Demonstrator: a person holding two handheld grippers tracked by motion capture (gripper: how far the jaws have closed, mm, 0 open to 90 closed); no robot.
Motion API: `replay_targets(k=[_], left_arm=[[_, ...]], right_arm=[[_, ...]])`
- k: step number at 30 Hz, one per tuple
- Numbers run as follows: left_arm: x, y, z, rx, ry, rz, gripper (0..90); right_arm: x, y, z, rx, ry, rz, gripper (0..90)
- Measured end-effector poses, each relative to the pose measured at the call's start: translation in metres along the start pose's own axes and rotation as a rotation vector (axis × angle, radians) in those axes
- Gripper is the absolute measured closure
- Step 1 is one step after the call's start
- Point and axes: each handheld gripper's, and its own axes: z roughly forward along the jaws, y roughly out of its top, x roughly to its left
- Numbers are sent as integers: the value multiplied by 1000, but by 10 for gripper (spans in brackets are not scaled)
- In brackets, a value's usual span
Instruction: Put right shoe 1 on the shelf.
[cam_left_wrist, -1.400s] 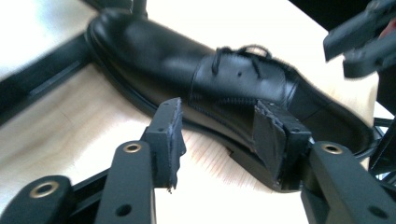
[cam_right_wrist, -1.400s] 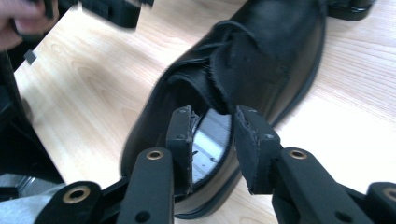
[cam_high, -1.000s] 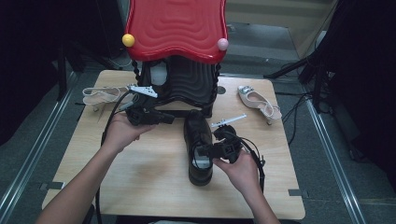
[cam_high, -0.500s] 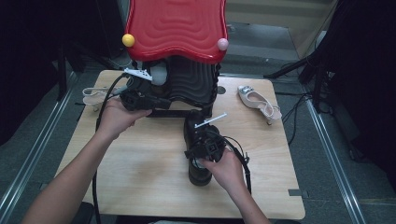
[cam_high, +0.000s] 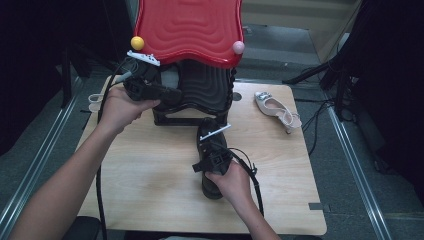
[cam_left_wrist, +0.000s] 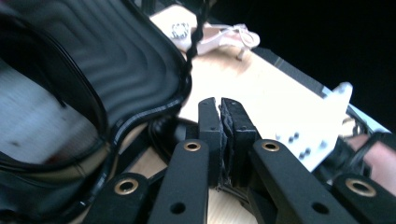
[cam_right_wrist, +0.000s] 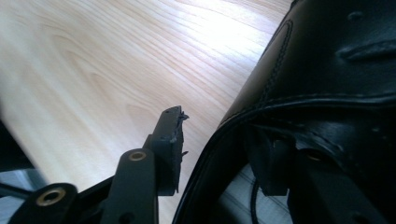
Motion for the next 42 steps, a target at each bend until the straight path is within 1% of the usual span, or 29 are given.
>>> replay_targets(k=[2,3,6,7,8,9,11,13,15,16,18,19,21,22,23,25,27,28,30,31,32,34,35,36,37,38,39,42], left_arm=[[0,6,-5,-11,9,3,876],[0,9,-7,-14,17,9,875],[-1,18,-13,-24,35,19,873],[-1,22,-15,-29,34,23,873],[-1,25,-16,-30,32,20,874],[-1,28,-17,-33,36,24,875],[-2,33,-19,-36,42,31,879],[-1,37,-21,-44,43,37,882],[-1,41,-22,-45,51,38,881],[-1,43,-23,-44,53,37,881],[0,47,-24,-49,59,37,881],[0,49,-24,-48,62,39,881],[0,53,-25,-55,64,38,881],[-1,55,-26,-54,70,39,881],[-1,57,-27,-56,74,44,881],[-2,61,-28,-58,85,52,882],[-3,66,-31,-63,97,56,881],[-3,68,-32,-64,104,58,880],[-2,73,-34,-68,119,57,878],[-1,75,-35,-70,127,54,878],[0,76,-35,-70,133,52,878],[3,79,-35,-65,132,40,884],[4,79,-33,-60,140,32,895],[4,81,-33,-49,153,36,897],[5,81,-32,-50,159,38,897],[7,82,-32,-53,159,31,897],[7,83,-32,-60,164,27,897],[10,84,-31,-62,175,27,896]], right_arm=[[2,-1,5,8,-41,-8,611],[3,-2,7,5,-53,-17,612],[3,-2,8,4,-53,-12,627],[2,-2,8,4,-54,-16,637],[2,-2,8,4,-63,-21,676],[2,-2,8,2,-69,-32,695],[0,-4,8,-9,-68,-35,739],[-4,-6,7,-23,-44,-21,766],[-10,-8,5,-24,-18,-6,791],[-12,-9,4,-25,-10,-8,803],[-16,-11,0,-26,12,10,826],[-18,-12,-2,-30,17,14,836],[-19,-14,-8,-36,6,12,851],[-21,-15,-11,-35,8,1,855],[-23,-16,-13,-34,15,-2,860],[-28,-17,-17,-35,44,11,866],[-32,-19,-21,-40,63,20,869],[-34,-19,-24,-43,65,22,871],[-33,-20,-33,-63,43,12,873],[-34,-20,-36,-65,37,13,873],[-36,-20,-41,-79,33,3,873],[-40,-20,-45,-91,45,-1,874],[-43,-20,-48,-94,53,13,875],[-46,-20,-49,-90,62,18,876],[-47,-20,-51,-92,64,22,876],[-48,-20,-52,-93,62,14,876],[-48,-20,-54,-95,61,20,876],[-50,-20,-62,-109,91,25,876]])
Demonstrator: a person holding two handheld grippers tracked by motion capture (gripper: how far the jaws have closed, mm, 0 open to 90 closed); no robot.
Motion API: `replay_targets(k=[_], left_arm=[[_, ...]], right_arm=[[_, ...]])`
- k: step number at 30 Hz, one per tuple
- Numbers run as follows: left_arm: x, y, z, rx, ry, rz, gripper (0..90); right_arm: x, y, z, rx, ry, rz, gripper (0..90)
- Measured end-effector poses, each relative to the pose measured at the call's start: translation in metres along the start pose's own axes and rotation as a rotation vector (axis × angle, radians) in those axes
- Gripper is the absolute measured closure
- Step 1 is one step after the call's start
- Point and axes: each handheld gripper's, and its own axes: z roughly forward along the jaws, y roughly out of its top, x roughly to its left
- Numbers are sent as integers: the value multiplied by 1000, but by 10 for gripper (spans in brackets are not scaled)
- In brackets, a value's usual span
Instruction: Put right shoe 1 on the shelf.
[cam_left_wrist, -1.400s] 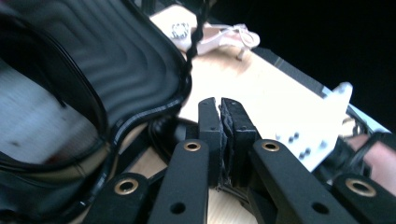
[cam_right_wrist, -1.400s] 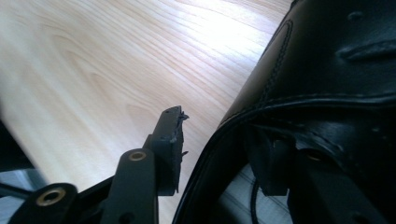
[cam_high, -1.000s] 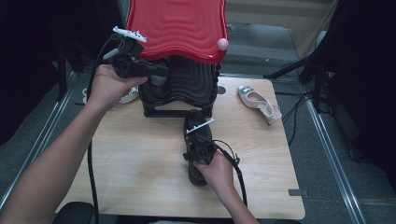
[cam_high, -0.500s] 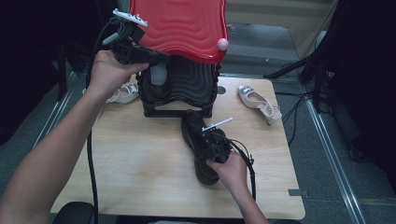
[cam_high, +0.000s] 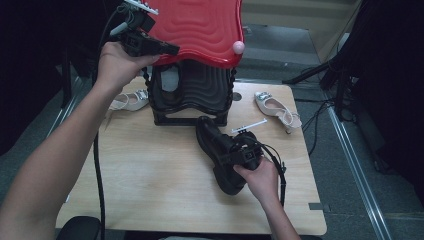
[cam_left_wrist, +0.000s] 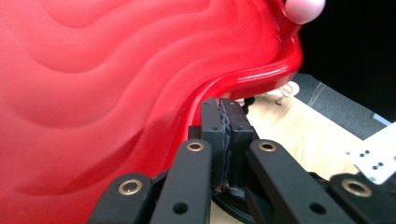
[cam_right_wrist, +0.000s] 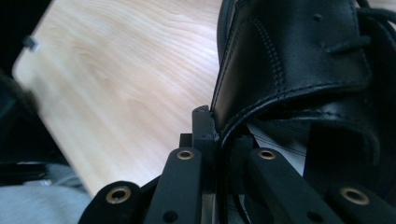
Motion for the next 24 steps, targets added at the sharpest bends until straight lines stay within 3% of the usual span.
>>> replay_targets(k=[10,18,24], left_arm=[[4,1,5,-5,25,-10,900],[7,6,9,-3,44,-10,897],[12,6,11,-2,46,-22,900]], right_arm=[[14,1,-35,-23,54,-28,875],[24,5,-60,-40,62,-59,872],[25,26,-71,-75,56,-73,872]])
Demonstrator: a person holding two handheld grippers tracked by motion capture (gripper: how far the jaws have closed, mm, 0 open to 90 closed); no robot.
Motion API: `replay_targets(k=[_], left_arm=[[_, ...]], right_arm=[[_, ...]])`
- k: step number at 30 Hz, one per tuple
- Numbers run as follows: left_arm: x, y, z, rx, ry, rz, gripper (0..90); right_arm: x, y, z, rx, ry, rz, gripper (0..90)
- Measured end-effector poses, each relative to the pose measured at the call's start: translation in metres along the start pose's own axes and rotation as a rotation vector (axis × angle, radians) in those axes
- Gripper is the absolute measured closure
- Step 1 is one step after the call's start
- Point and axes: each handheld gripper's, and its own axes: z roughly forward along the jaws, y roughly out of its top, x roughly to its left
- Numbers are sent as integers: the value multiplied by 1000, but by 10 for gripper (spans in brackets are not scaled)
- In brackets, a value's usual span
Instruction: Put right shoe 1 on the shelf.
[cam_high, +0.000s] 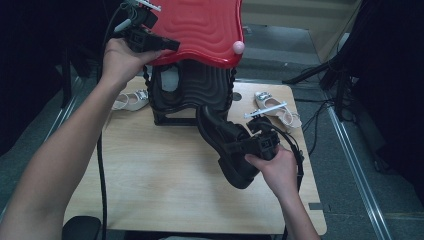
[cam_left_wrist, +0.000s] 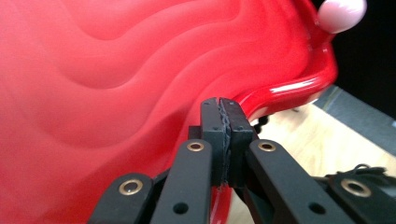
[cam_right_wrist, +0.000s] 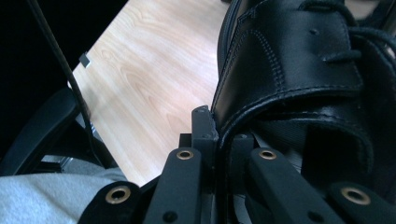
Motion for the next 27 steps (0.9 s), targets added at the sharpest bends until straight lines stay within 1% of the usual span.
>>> replay_targets(k=[3,5,6,7,8,9,10,12,13,14,15,19,20,22,23,24,25,26,27], left_arm=[[3,-1,0,3,1,-10,900],[4,-2,-1,8,6,-4,900],[4,-2,-1,8,6,-4,900],[5,-4,-1,13,7,-10,900],[6,-4,-1,19,11,-10,900],[6,-4,-1,19,11,-10,900],[9,-6,-1,12,-1,-17,900],[9,-7,-1,8,-7,-19,900],[9,-7,-1,8,-7,-19,900],[10,-8,-2,5,-6,-9,900],[10,-9,-2,4,-11,-15,900],[10,-9,-2,4,-11,-6,900],[10,-9,-2,6,-12,-15,900],[10,-9,-3,5,-13,-9,900],[10,-9,-3,5,-13,-9,900],[11,-9,-3,5,-14,-7,900],[10,-9,-3,5,-12,-2,900],[10,-9,-3,4,-12,2,900],[10,-9,-3,4,-12,3,900]], right_arm=[[3,13,0,-7,-7,-16,871],[6,22,0,-16,-20,-25,871],[6,22,0,-16,-20,-25,871],[8,32,0,-25,-37,-37,871],[9,36,0,-31,-41,-39,871],[9,36,0,-31,-41,-39,871],[10,45,2,-50,-58,-43,871],[9,53,4,-64,-74,-49,871],[9,53,4,-64,-74,-49,871],[7,59,8,-77,-92,-45,869],[6,62,10,-87,-100,-48,869],[3,68,20,-115,-149,-48,868],[2,69,23,-121,-161,-52,867],[1,71,29,-132,-193,-64,866],[1,71,29,-132,-193,-64,866],[0,71,33,-133,-207,-66,866],[-1,70,41,-139,-214,-74,869],[-1,69,44,-149,-223,-73,869],[0,68,47,-162,-232,-82,869]])
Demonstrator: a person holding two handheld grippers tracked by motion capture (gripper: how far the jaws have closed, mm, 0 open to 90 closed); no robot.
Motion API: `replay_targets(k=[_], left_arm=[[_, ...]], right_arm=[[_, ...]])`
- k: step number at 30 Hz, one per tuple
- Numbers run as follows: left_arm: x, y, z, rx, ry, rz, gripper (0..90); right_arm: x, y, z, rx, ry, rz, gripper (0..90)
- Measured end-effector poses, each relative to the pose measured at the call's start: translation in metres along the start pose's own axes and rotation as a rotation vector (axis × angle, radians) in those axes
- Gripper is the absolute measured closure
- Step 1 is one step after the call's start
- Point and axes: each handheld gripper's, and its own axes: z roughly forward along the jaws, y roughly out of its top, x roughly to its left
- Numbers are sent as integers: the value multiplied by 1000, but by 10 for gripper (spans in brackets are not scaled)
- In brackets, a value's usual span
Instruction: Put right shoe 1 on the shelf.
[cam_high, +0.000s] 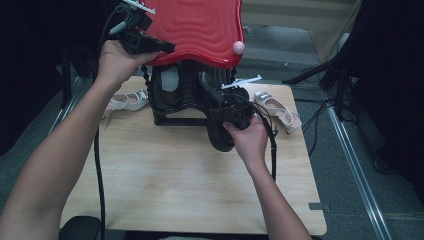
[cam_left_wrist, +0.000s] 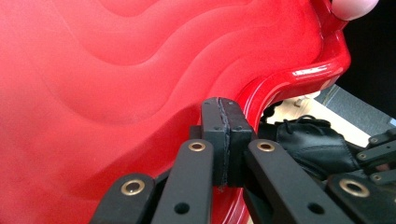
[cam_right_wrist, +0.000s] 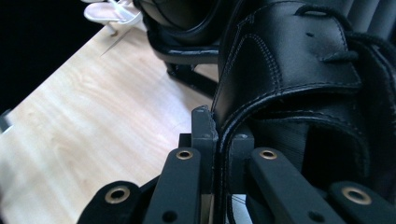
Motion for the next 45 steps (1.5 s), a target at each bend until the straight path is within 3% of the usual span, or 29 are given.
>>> replay_targets(k=[7,10,14,19,22,25,36,44,45], left_arm=[[-1,0,-1,-3,-2,4,900],[-1,1,-1,5,4,22,900],[-1,0,-1,2,3,37,900],[0,0,-1,2,2,44,900],[0,0,-2,5,3,41,900],[0,0,-2,6,4,36,900],[0,0,-3,9,3,35,900],[-2,0,-2,18,22,39,900],[-2,0,-2,18,22,39,900]], right_arm=[[12,-9,22,-22,-26,-36,867],[14,-8,30,-21,-46,-36,869],[12,-5,31,-51,-35,-14,868],[9,7,33,-82,-53,5,866],[7,13,43,-99,-81,17,868],[4,16,51,-114,-78,35,867],[7,38,75,-149,-176,12,840],[1,38,76,-143,-114,55,729],[-2,38,74,-144,-77,64,687]])
